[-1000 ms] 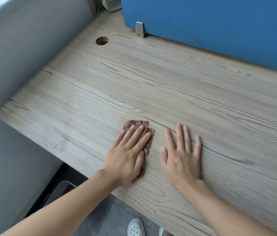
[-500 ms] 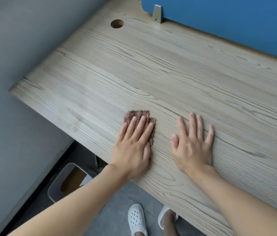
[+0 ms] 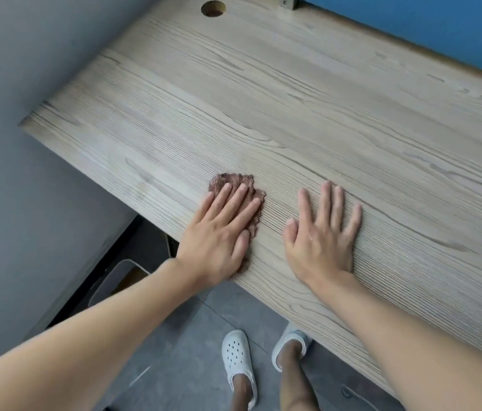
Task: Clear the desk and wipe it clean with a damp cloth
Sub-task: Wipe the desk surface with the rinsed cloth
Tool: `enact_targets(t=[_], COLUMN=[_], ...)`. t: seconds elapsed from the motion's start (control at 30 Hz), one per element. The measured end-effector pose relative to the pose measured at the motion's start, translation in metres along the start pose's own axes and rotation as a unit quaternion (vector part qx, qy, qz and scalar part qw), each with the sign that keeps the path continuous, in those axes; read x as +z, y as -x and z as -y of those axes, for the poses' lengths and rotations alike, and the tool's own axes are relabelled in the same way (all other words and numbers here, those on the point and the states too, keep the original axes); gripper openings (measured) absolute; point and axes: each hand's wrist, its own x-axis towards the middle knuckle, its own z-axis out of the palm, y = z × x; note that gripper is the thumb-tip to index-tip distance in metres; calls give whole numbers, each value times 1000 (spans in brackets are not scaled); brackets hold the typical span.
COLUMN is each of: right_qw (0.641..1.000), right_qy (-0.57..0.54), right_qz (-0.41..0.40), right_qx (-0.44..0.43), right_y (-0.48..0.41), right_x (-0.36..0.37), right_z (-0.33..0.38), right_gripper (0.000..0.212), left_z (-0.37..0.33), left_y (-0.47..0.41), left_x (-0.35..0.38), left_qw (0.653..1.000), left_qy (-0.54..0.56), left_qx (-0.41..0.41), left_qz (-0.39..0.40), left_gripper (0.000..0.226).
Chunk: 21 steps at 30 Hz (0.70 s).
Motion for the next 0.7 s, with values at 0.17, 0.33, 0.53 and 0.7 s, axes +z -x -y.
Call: enact_targets(t=[0.17, 0.33, 0.53, 0.7], right_qw=[1000, 1000, 1000, 1000], right_qy=[7, 12, 21, 20], right_qz=[-5, -4, 1, -2], right_qx=[-1, -1, 2, 2], right_y=[2, 1, 1, 0], right_x=[-1, -2, 0, 0], right_z=[0, -1, -1, 0], right_gripper=[64, 64, 67, 67], left_z=[12, 14, 22, 14], left_y=[-7, 0, 6, -6], left_x=[-8, -21, -25, -40], left_qw=[1000, 986, 944, 945], left_qy=[19, 135, 93, 137], left_qx=[-23, -65, -308, -294], left_qz=[4, -67, -76, -37], left_gripper=[61, 60, 48, 24])
